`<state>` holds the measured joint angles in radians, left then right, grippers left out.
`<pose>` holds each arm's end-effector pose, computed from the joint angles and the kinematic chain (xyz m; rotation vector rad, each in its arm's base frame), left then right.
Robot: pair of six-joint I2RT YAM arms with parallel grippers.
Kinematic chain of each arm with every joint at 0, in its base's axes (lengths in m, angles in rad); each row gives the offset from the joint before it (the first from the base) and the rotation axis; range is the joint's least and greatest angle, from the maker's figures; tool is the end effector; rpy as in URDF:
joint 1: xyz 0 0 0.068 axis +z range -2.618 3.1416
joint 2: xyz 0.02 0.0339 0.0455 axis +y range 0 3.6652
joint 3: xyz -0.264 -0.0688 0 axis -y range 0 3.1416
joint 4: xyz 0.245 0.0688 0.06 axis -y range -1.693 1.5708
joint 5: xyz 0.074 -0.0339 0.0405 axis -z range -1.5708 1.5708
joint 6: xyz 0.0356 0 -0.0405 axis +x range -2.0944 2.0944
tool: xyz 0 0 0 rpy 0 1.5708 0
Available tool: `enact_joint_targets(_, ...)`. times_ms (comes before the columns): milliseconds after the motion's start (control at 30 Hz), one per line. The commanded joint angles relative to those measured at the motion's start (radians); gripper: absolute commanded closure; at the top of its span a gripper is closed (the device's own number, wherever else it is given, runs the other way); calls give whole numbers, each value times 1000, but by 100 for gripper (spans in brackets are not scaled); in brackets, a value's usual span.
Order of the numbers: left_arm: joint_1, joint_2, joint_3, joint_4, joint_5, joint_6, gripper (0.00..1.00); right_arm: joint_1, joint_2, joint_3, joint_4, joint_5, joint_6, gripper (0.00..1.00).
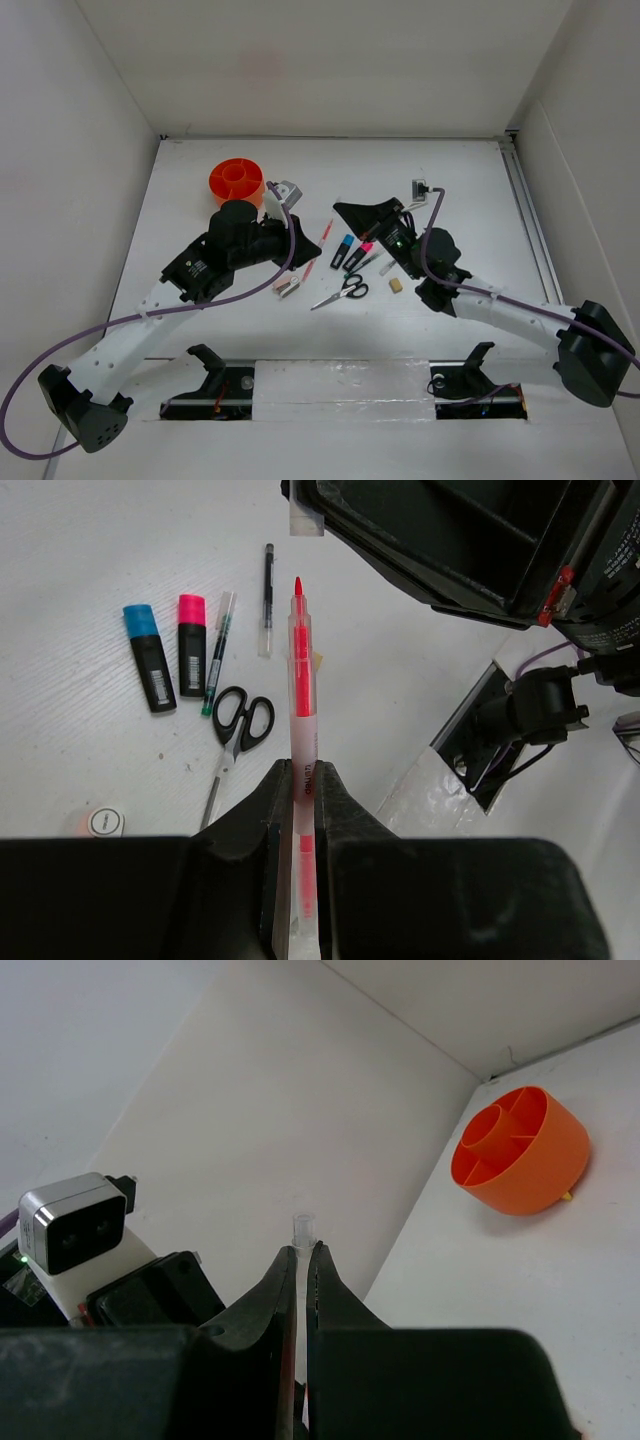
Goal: Sort the stationery into containers
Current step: Close the pen cap on the pen.
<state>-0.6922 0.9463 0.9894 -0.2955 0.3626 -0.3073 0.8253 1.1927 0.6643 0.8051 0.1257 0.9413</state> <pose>0.1549 -0.1448 0.3714 0.6327 1.8262 -1.0183 0.1861 0.1950 0.3170 0.2023 1.4241 1.4090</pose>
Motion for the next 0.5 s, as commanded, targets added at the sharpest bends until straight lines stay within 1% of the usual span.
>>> enact_joint_targets(0,-1,-17,-6,38,18,14,100,9,11,1,94,18,-16,100)
enact_joint_targets(467,-1,-17,-6,38,27,14,100,9,21,1,62,38,-26,100)
